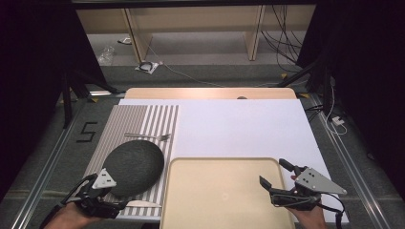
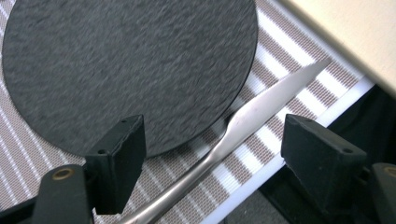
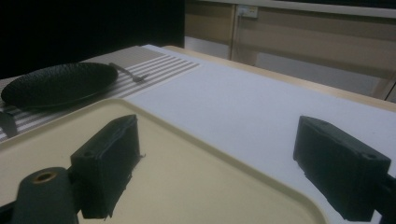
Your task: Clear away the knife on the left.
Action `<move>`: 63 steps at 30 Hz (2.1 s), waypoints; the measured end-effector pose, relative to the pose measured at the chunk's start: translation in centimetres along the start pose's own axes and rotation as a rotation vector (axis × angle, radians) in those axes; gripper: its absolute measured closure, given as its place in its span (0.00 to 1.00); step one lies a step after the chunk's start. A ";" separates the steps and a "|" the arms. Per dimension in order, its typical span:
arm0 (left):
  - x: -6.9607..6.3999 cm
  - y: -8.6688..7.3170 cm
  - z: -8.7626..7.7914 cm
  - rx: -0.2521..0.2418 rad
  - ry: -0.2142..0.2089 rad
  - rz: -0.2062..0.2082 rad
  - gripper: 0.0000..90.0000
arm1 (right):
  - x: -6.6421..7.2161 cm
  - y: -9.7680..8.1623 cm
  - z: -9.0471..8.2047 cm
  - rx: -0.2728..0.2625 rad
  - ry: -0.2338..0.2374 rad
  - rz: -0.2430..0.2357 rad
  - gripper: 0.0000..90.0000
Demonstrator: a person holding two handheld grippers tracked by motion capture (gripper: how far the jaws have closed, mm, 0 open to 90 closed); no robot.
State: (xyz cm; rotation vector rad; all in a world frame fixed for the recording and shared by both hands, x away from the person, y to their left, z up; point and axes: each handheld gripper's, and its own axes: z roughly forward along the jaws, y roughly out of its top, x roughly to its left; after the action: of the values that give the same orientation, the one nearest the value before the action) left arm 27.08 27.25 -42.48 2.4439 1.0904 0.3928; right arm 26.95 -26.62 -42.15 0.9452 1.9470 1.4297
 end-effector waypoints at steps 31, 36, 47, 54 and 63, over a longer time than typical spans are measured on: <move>2.2 -1.9 2.2 0.188 -0.006 0.008 0.27 | 0.1 -0.1 0.3 0.012 0.004 -0.008 0.17; 2.2 -1.7 2.6 0.208 -0.007 0.031 0.29 | 0.1 -0.1 0.3 0.013 0.005 -0.007 0.17; 2.4 -1.3 3.4 0.269 -0.028 0.070 0.36 | 0.1 -0.1 0.4 0.010 0.009 -0.007 0.17; 2.6 -1.3 4.0 0.294 -0.040 0.087 0.41 | 0.1 -0.1 0.4 0.011 0.011 -0.008 0.17; 2.4 -0.9 4.0 0.321 -0.065 0.131 0.52 | 0.2 -0.1 0.5 0.010 0.012 -0.006 0.17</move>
State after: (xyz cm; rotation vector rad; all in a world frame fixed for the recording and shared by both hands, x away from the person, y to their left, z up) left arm 29.75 28.55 -46.17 2.7984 1.0360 0.1874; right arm 27.17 -26.24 -42.42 0.9360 1.9653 1.4266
